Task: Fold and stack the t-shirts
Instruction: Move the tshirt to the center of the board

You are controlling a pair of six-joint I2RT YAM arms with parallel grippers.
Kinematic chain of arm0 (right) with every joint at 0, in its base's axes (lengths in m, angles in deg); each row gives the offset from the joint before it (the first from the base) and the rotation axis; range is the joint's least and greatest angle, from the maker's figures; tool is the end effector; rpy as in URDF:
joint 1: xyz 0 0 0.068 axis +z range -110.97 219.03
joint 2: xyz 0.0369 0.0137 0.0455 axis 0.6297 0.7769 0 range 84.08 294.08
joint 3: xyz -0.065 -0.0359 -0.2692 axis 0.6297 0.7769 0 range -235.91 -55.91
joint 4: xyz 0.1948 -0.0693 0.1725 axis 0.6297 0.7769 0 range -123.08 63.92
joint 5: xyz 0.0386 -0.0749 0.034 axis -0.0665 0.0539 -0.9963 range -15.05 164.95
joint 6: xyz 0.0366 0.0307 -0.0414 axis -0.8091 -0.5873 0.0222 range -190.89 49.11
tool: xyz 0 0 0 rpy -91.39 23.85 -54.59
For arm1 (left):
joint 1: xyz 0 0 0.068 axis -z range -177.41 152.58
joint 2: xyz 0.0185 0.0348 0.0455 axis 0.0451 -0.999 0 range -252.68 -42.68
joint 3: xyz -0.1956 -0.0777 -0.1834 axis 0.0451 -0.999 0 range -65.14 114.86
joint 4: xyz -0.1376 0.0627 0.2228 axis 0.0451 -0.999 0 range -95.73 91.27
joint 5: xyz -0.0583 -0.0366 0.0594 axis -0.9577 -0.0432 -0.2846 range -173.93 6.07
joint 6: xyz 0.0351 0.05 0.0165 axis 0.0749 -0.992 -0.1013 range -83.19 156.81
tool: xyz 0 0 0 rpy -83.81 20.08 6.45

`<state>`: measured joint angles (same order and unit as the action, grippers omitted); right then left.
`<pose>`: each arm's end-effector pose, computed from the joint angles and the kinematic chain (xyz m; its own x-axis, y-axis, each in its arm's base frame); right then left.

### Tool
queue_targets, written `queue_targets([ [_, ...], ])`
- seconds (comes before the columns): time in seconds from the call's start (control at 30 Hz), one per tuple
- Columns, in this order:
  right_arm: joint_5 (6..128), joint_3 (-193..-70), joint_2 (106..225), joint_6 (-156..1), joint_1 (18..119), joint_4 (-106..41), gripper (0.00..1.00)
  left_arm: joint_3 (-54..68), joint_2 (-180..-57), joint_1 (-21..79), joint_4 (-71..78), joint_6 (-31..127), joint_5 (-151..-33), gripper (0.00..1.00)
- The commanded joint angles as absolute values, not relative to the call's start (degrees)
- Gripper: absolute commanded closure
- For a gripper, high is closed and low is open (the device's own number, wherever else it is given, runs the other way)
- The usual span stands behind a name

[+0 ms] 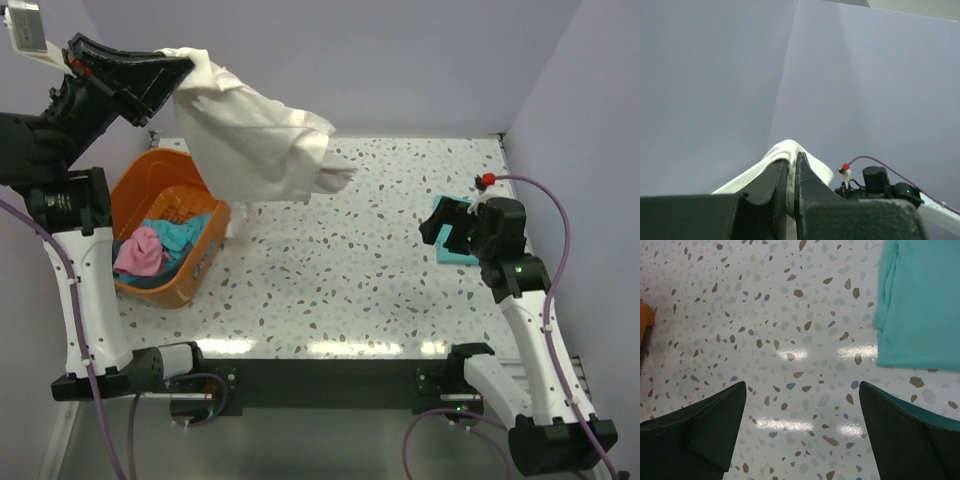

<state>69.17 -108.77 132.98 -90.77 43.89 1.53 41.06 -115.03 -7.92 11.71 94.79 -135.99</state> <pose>0.1947 0.0215 0.3325 -0.5357 0.2940 -0.7915 0.0123 0.9400 0.3408 0.1931 -0.0032 0.6348 -0.0117 -0.5324 -0.8464 0.8169 0.4830 -0.3152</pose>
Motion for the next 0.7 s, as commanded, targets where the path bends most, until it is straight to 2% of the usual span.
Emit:
queue_targets([
  [0.0,67.83,-108.82,131.98,-90.23,43.95,-0.74,0.01,42.79,-116.58,-3.07,14.92,95.62,-135.36,1.00],
  [0.2,70.28,-109.35,131.10,-90.23,43.95,0.31,0.01,52.88,-129.23,15.99,-6.51,80.16,-126.75,1.00],
  [0.47,82.58,-110.31,128.03,-93.74,43.95,4.01,0.01,53.52,-136.19,27.80,-10.24,74.61,-121.73,1.00],
  [0.67,86.11,-110.49,125.92,-95.32,43.95,4.97,0.01,54.48,-136.37,35.09,-11.46,73.12,-120.15,1.00],
])
